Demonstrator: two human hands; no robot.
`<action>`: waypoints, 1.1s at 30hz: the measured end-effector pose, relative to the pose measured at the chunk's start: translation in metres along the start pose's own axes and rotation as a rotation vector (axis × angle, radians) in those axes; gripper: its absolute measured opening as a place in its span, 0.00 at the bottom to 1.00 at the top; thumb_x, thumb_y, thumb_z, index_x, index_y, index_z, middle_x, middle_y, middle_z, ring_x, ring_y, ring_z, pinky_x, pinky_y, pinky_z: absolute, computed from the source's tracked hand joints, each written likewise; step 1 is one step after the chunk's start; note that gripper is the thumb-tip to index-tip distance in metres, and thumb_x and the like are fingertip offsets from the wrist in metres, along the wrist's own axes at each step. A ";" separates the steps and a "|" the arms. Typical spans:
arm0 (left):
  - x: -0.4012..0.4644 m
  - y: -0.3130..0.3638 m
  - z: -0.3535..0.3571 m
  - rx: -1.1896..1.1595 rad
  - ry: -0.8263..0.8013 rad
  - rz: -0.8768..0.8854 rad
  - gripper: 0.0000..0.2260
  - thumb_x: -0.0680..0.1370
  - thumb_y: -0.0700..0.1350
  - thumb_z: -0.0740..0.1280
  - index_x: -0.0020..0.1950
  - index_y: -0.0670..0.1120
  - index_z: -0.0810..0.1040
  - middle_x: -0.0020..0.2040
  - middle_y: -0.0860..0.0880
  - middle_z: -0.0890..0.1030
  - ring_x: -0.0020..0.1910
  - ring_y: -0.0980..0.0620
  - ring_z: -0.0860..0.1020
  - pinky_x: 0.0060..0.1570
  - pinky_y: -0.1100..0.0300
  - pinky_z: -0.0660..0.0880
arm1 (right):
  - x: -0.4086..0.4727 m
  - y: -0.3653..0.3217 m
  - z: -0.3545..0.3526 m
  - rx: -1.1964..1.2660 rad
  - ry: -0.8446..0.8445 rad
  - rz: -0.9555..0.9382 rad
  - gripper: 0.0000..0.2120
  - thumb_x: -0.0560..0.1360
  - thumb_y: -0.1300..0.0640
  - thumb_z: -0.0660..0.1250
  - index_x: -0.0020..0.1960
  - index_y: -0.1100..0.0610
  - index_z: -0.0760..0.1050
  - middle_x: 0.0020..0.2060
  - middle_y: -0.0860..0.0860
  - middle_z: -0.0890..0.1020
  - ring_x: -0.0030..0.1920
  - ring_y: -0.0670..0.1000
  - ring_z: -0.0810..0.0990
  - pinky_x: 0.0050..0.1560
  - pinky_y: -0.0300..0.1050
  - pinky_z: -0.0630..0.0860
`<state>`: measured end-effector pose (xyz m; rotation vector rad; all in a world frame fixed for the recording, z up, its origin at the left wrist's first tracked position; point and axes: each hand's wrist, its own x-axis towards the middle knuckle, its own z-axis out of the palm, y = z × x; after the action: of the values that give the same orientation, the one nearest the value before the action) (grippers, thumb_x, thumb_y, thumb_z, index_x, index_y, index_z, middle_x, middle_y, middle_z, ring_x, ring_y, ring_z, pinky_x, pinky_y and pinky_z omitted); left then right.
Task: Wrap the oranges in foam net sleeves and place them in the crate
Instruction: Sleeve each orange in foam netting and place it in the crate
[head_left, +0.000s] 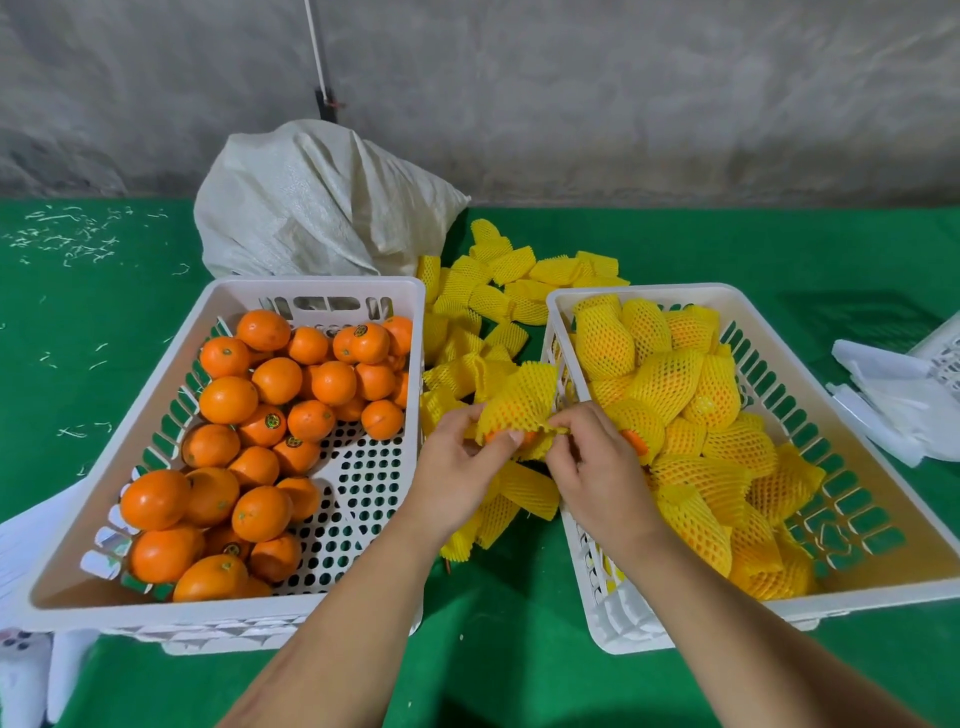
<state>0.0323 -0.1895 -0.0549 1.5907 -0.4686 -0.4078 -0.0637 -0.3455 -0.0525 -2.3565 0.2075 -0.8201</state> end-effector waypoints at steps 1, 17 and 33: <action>0.001 0.002 0.000 -0.041 0.006 -0.016 0.14 0.79 0.47 0.76 0.63 0.51 0.80 0.54 0.55 0.85 0.52 0.54 0.84 0.47 0.64 0.80 | 0.000 -0.001 0.001 -0.006 -0.028 -0.018 0.07 0.79 0.55 0.59 0.55 0.53 0.72 0.47 0.47 0.74 0.42 0.44 0.73 0.38 0.35 0.71; -0.001 -0.001 -0.005 -0.078 -0.125 0.033 0.29 0.74 0.47 0.79 0.70 0.61 0.72 0.59 0.63 0.80 0.60 0.52 0.82 0.57 0.45 0.83 | 0.001 0.002 0.008 -0.048 -0.212 0.125 0.27 0.77 0.51 0.70 0.71 0.47 0.60 0.52 0.44 0.77 0.43 0.46 0.80 0.34 0.46 0.76; 0.003 -0.006 -0.002 0.045 0.110 0.077 0.33 0.74 0.41 0.80 0.74 0.52 0.68 0.63 0.56 0.79 0.60 0.60 0.80 0.57 0.54 0.81 | -0.002 -0.004 0.001 0.120 -0.221 0.090 0.30 0.78 0.35 0.63 0.75 0.43 0.58 0.50 0.40 0.77 0.43 0.43 0.81 0.38 0.45 0.80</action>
<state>0.0360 -0.1887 -0.0602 1.6234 -0.4560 -0.2514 -0.0655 -0.3409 -0.0515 -2.2857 0.1651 -0.5100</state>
